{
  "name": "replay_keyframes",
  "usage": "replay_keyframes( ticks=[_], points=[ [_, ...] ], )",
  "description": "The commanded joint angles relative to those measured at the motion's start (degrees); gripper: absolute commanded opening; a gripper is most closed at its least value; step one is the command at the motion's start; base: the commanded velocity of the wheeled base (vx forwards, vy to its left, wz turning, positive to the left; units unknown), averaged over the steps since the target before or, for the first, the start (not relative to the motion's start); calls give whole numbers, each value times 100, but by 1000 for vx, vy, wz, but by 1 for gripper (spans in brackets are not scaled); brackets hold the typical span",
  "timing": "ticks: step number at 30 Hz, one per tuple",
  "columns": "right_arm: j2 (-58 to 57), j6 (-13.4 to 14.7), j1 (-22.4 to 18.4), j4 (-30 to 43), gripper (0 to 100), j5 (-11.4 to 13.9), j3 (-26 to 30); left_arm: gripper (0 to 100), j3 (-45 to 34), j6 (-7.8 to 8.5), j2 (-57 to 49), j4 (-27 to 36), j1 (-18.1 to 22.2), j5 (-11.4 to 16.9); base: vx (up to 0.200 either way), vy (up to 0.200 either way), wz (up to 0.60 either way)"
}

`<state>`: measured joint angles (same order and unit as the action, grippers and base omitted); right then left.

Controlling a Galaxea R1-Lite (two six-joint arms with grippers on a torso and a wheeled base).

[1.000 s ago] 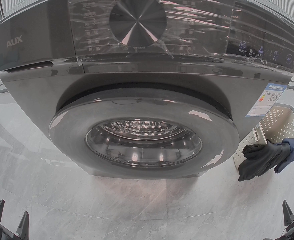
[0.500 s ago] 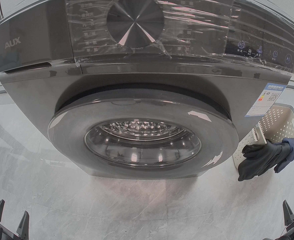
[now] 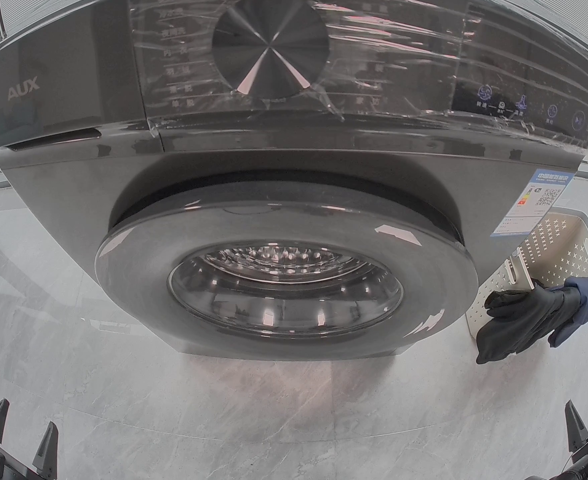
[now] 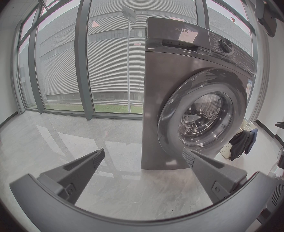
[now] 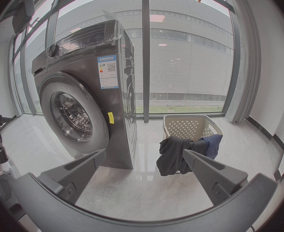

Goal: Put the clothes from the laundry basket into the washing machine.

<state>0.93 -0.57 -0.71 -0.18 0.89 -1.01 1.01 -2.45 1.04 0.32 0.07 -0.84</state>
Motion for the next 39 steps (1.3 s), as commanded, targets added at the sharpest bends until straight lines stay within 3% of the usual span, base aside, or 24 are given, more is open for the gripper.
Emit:
replay_keyframes(
  ticks=[1, 5, 11, 22, 27, 30, 33, 36, 39],
  points=[
    [-31, 5, 0, 1, 100, -1, 101, 100, -84, -1, -42, -5, 1, -4, 0, 0, 0],
    [-31, 13, 9, 1, 100, 8, 101, 100, -84, 8, -42, -5, 1, -4, 0, 0, 0],
    [-31, -4, 0, 1, 100, 8, 101, 100, -75, 8, -42, -5, 1, -4, 0, 200, 0],
    [-93, 5, 9, -26, 100, 16, 84, 100, -75, 8, -42, 3, 1, -4, 0, 0, 0],
    [514, 101, 27, -412, 100, -36, -971, 100, -84, 25, -42, -5, 1, -4, 0, 0, 0],
    [1410, 119, 79, -386, 100, 122, -989, 100, -75, 52, -42, -5, 1, -4, 0, 0, 0],
    [2351, 136, 273, -465, 100, 482, -655, 100, -75, 43, -42, -5, 1, -4, 0, 0, 0],
    [3071, 84, 378, -527, 100, 676, -716, 100, -75, 34, -42, -5, 1, -4, 0, 0, 0],
    [3757, -22, 765, -905, 100, 878, -813, 100, -75, 43, -42, -5, 1, -4, 0, 0, 0]
  ],
)
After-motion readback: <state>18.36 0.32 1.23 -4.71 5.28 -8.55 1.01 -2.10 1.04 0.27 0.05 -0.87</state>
